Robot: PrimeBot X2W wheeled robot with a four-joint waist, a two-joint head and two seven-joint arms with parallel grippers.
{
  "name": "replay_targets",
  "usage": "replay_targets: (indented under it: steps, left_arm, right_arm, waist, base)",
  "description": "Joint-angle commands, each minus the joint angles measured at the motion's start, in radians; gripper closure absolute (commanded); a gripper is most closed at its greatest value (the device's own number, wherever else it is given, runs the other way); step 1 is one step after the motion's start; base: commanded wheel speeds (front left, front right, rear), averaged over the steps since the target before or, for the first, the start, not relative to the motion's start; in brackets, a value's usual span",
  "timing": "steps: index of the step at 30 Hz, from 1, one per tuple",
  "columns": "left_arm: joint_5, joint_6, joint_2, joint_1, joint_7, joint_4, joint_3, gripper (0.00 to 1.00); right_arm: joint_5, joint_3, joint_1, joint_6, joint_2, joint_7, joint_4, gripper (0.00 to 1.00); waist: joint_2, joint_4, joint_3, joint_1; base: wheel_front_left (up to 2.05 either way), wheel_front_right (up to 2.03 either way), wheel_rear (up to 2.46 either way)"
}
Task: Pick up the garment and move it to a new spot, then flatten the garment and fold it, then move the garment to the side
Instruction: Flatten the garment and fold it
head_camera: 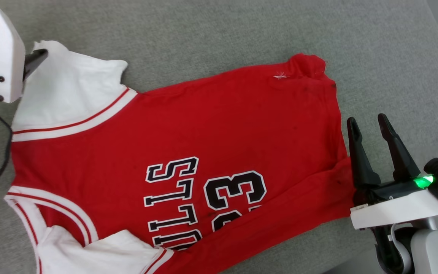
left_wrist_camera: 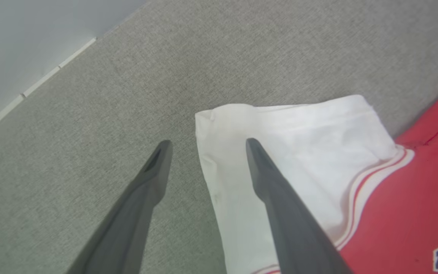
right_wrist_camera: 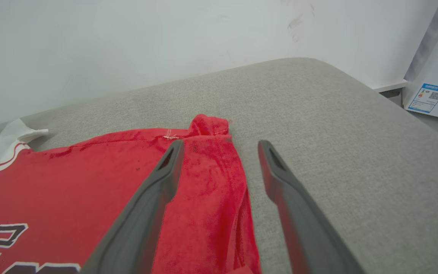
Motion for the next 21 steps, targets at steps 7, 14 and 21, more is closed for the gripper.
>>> replay_targets:
  steps: [7,14,21]
  left_arm:
    - [0.026,-0.002,0.053,-0.057,0.01,0.067,-0.087,0.0]
    - [-0.002,-0.001,0.099,-0.043,0.019,0.09,-0.213,1.0]
    - [-0.008,-0.001,0.052,-0.086,-0.167,0.109,-0.223,1.0]
  right_arm:
    - [0.027,0.036,-0.038,0.0,0.003,-0.047,0.042,0.0]
    - [0.023,0.037,-0.044,0.0,0.003,-0.057,0.06,0.0]
    - [-0.015,0.026,-0.054,0.0,0.003,-0.02,0.056,0.0]
  waist:
    - [0.0,-0.043,0.063,-0.0001]
    - [0.0,-0.037,0.073,-0.0001]
    - [0.0,0.003,0.028,-0.0001]
  base:
    - [0.0,0.0,0.0]
    - [0.0,0.0,0.0]
    - [0.0,0.0,0.0]
